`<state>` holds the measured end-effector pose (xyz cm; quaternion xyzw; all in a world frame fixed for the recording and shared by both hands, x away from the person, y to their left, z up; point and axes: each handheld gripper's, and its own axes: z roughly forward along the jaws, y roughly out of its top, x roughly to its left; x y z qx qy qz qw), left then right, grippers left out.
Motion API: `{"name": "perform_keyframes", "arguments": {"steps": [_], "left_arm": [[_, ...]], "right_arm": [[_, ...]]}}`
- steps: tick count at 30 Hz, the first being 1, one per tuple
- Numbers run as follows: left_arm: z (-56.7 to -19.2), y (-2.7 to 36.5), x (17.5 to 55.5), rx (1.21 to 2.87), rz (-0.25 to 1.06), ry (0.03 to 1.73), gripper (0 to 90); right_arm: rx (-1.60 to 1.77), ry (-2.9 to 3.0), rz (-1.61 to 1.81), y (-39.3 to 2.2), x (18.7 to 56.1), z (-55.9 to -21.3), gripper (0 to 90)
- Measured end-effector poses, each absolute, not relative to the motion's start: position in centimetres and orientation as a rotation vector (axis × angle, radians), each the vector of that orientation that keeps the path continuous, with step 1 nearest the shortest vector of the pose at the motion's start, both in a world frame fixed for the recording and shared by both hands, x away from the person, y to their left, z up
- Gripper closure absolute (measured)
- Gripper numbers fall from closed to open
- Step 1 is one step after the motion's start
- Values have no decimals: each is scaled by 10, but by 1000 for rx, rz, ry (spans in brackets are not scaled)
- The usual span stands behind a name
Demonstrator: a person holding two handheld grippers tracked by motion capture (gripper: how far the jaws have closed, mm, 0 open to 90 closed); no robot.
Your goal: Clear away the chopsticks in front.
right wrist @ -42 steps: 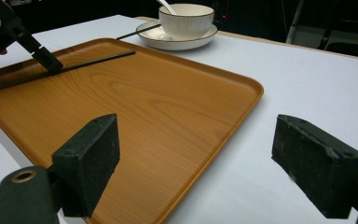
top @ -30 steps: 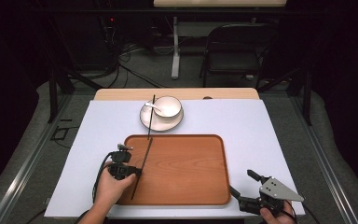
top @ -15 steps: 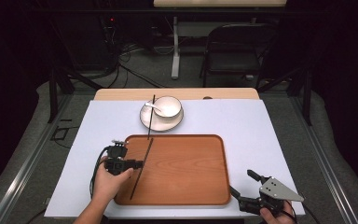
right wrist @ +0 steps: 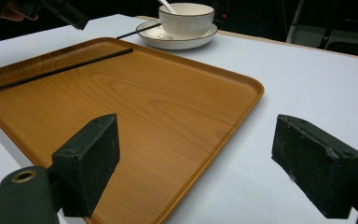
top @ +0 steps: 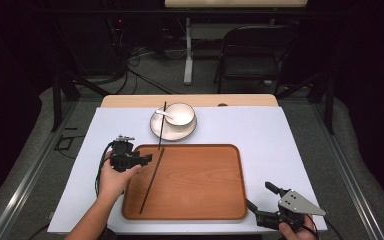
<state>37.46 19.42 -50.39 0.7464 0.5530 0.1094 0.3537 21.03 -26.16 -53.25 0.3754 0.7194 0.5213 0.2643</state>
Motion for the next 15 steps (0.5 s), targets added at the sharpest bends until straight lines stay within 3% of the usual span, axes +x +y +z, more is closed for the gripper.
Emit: {"name": "perform_keyframes", "arguments": {"steps": [15], "left_arm": [[-501, 212, 435, 1823, 292, 1508, 380]], "right_arm": [[1017, 1948, 1407, -262, 211, -533, 146]]}}
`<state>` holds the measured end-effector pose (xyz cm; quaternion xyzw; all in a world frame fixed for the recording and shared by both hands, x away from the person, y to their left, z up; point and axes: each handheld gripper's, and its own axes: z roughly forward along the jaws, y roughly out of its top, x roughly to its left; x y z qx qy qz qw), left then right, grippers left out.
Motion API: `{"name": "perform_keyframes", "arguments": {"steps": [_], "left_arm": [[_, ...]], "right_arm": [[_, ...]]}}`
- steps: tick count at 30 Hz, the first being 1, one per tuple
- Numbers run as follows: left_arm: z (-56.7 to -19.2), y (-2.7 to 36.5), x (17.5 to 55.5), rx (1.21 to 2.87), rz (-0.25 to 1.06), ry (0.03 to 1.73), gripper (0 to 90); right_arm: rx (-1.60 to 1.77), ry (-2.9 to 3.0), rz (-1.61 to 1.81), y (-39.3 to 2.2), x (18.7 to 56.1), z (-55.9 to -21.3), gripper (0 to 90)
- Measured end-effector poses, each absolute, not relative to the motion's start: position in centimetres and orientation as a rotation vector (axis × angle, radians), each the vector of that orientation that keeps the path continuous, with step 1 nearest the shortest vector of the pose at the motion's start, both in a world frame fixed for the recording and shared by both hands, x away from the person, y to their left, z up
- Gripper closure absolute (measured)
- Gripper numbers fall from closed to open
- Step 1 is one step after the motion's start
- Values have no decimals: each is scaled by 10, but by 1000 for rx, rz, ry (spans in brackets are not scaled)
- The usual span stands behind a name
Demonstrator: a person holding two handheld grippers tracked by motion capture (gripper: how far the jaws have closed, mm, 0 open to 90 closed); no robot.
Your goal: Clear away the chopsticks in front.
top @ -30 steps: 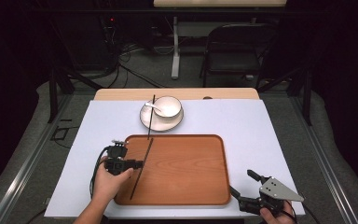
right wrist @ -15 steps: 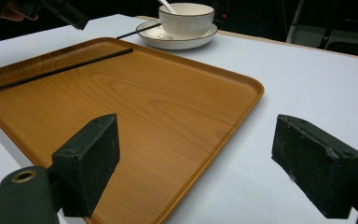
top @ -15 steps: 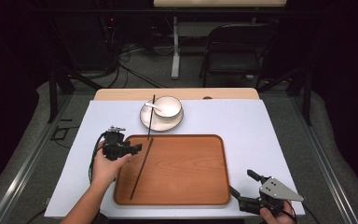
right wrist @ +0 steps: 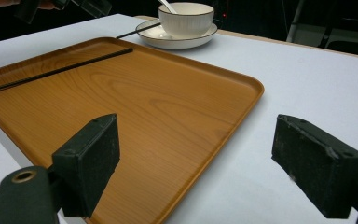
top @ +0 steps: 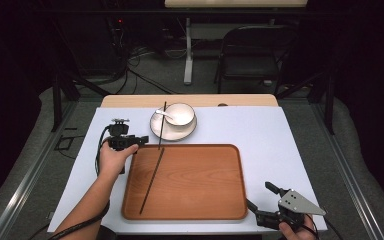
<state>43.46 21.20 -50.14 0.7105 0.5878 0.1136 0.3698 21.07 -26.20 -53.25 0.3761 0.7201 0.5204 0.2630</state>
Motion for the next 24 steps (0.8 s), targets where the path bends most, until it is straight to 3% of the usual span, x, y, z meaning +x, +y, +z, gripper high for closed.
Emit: {"name": "perform_keyframes", "arguments": {"steps": [7, 19, 24], "left_arm": [[-494, 209, 453, 1836, 354, 1494, 358], [-493, 184, 475, 1873, 299, 1471, 520], [-497, 172, 484, 1902, 287, 1494, 629]], "right_arm": [[1022, 1948, 1410, -262, 210, -533, 146], [1024, 1952, 1411, -262, 211, -533, 146], [1024, 1952, 1413, -262, 211, -533, 146]]}}
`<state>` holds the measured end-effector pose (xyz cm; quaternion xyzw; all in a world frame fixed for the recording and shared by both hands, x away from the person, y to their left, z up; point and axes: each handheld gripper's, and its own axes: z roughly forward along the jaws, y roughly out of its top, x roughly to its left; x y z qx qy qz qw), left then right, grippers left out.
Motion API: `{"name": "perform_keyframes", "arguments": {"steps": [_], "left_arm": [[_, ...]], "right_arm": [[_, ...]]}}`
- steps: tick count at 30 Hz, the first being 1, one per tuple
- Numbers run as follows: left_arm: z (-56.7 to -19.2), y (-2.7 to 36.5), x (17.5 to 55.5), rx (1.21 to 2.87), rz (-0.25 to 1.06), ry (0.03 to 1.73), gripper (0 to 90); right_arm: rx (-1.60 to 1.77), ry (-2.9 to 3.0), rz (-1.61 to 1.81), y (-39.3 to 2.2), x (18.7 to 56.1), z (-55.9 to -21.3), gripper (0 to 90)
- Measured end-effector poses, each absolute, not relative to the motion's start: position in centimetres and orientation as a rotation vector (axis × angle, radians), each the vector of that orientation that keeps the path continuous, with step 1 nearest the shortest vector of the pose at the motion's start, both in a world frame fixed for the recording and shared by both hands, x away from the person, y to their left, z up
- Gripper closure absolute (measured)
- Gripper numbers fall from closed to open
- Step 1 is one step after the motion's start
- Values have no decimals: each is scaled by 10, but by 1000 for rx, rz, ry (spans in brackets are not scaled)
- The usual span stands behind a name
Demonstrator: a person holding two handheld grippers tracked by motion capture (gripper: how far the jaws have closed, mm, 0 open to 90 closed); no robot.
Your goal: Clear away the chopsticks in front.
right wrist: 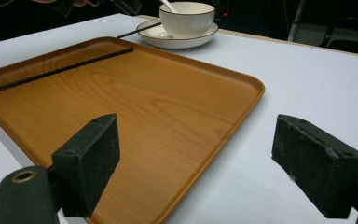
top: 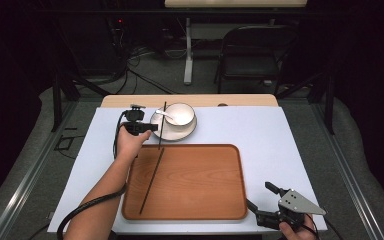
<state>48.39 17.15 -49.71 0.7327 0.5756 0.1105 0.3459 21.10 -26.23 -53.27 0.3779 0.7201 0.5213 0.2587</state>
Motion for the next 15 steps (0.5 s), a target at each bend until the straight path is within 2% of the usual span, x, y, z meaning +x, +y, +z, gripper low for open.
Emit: {"name": "perform_keyframes", "arguments": {"steps": [7, 15], "left_arm": [[-499, 156, 497, 1933, 264, 1529, 701], [-506, 151, 505, 1936, 240, 1582, 709]], "right_arm": [[1022, 1952, 1414, -262, 211, -533, 146], [1014, 1950, 1413, -263, 210, -533, 146]]}}
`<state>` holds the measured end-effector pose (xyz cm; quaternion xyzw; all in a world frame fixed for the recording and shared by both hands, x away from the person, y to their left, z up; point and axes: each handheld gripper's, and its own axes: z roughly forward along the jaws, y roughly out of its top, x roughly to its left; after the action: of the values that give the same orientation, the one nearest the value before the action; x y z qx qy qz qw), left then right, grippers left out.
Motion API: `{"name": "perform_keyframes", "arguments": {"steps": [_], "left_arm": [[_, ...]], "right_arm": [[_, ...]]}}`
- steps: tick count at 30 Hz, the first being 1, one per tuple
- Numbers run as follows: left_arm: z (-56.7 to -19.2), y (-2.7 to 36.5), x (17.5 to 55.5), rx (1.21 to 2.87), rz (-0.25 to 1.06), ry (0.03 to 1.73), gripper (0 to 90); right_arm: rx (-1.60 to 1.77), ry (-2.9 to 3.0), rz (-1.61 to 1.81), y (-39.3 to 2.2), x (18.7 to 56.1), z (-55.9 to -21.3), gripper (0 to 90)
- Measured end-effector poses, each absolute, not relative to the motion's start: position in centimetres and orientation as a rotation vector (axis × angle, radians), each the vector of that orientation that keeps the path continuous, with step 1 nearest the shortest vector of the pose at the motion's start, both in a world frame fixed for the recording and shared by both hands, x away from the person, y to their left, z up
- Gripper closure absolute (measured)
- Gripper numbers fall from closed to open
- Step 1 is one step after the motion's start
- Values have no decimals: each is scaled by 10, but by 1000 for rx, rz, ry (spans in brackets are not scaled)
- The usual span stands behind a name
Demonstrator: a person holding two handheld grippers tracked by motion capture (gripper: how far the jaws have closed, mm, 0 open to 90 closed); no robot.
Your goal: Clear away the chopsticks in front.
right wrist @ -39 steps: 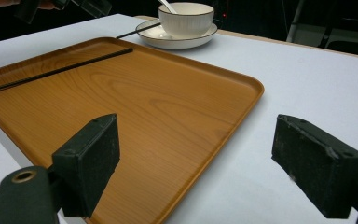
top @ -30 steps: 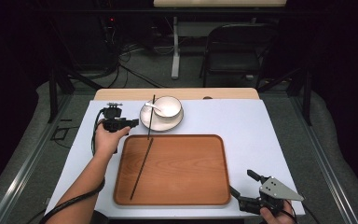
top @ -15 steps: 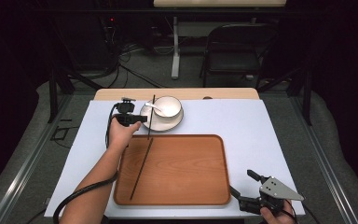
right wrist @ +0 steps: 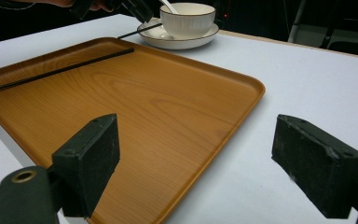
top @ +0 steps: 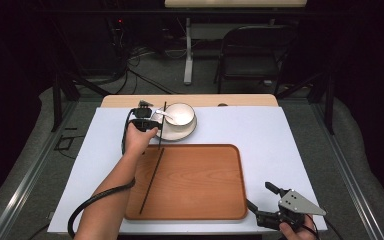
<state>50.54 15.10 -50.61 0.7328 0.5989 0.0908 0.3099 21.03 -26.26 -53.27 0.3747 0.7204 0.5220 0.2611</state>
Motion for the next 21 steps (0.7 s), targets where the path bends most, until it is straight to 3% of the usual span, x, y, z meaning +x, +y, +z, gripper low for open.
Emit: {"name": "perform_keyframes", "arguments": {"steps": [9, 21], "left_arm": [[-512, 147, 513, 1927, 196, 1630, 733], [-519, 149, 525, 1872, 112, 1774, 845]], "right_arm": [[1012, 1951, 1413, -263, 210, -533, 146], [1013, 1953, 1413, -262, 210, -533, 146]]}}
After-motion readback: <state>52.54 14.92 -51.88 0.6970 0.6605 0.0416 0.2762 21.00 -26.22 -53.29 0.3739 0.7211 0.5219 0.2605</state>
